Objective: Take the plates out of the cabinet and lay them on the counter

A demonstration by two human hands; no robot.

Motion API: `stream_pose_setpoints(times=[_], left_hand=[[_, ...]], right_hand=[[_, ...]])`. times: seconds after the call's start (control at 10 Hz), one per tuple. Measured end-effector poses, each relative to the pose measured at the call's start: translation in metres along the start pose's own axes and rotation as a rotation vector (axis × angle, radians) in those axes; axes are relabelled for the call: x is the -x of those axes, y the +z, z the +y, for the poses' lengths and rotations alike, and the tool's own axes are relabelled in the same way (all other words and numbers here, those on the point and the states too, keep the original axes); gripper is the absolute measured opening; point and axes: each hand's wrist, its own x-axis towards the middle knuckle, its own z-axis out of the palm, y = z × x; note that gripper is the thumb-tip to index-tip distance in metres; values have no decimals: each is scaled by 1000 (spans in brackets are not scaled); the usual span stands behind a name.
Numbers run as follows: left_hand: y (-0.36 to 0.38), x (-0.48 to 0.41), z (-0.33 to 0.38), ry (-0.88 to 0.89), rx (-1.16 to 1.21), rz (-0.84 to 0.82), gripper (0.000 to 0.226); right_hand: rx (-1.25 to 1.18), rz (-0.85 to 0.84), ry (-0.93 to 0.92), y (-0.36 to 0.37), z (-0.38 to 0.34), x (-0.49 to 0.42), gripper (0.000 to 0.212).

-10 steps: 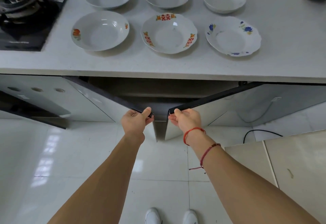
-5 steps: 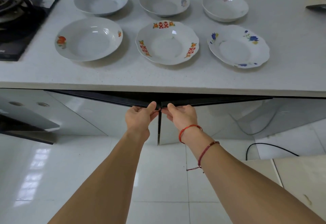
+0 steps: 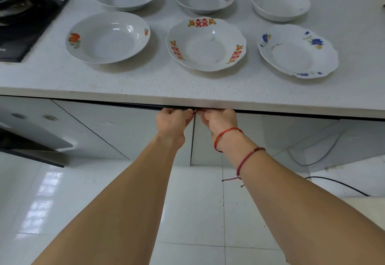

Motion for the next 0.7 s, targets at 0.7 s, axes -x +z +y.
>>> stream_pose_setpoints(times=[0.7], left_hand=[[-24, 79, 32, 172, -613, -76, 58]], right_hand=[[468, -97, -73, -53, -40, 69, 51]])
